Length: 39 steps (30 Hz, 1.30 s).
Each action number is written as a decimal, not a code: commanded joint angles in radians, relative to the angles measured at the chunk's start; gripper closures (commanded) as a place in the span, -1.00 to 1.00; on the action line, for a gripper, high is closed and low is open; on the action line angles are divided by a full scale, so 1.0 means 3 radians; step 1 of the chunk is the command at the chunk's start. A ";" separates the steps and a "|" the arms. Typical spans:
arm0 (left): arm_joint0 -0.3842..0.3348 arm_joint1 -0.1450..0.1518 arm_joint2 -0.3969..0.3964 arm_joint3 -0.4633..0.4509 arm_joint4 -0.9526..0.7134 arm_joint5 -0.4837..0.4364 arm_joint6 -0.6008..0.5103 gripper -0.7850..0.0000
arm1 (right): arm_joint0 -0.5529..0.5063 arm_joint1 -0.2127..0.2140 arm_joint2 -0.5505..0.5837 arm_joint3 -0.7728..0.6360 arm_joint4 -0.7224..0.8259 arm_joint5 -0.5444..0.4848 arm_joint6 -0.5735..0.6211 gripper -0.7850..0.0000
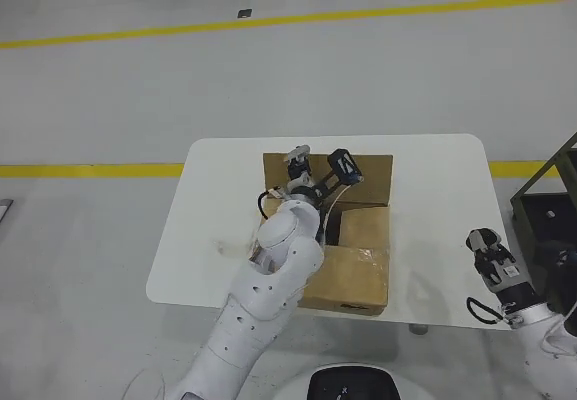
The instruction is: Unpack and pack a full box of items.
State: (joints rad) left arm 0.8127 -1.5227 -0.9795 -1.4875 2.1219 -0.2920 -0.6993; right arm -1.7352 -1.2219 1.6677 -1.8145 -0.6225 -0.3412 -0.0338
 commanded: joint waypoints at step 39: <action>0.2132 0.0268 -0.1122 -0.2253 -0.0692 -0.0298 0.0412 -1.00 | 0.0773 0.0068 -0.0415 0.0029 0.0588 -0.0528 0.1225 1.00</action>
State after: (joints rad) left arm 1.4522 -1.4423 -1.3161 -2.1632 1.9143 -0.3813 -0.5757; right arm -1.5055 -1.2009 1.5465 -1.8048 -0.4468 -0.5124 0.3433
